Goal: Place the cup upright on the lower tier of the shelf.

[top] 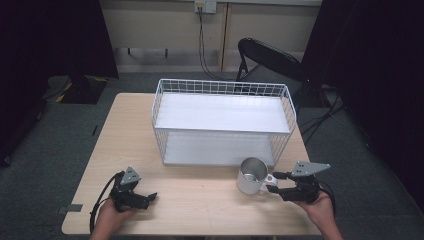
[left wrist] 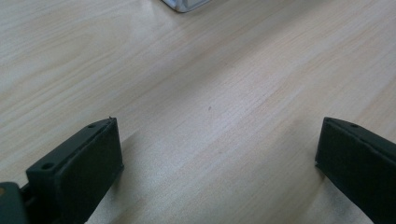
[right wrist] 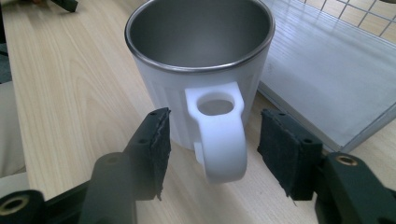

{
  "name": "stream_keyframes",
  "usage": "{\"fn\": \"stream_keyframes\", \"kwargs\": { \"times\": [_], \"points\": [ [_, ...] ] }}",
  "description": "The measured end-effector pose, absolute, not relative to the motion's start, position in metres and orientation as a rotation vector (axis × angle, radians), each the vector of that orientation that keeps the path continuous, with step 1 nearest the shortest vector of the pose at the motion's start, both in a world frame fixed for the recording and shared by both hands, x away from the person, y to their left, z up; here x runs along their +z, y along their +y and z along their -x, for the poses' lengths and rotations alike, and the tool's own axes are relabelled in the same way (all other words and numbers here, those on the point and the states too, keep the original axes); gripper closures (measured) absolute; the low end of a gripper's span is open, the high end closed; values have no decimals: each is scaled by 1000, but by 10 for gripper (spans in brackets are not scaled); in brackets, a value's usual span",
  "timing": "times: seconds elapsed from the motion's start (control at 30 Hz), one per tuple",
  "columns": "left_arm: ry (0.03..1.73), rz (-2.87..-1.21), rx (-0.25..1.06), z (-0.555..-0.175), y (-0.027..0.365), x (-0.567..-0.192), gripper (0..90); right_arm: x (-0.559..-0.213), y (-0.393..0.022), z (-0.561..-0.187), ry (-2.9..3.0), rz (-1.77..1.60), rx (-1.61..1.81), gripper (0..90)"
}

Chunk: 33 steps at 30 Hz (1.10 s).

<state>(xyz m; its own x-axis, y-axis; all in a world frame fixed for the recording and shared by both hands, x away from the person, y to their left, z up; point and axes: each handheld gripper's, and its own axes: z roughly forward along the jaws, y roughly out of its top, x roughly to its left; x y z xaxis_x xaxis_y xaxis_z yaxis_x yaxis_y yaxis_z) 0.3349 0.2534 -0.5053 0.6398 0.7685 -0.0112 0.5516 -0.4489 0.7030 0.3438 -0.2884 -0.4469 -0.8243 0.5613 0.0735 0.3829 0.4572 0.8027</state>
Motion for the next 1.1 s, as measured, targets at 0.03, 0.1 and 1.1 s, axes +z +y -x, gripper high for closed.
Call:
{"fn": "stream_keyframes", "kwargs": {
  "times": [0.03, 0.1, 1.1],
  "points": [
    [1023, -2171, 406, -335, 253, -505, 0, -447, -288, -344, 2502, -823, 1301, 445],
    [1023, -2171, 406, -335, 253, -505, 0, -446, -288, -345, 2507, -827, 1317, 460],
    [1023, -2170, 407, -335, 253, -505, 0, -445, -282, -345, 2513, -790, 1250, 639]
  ]
}}
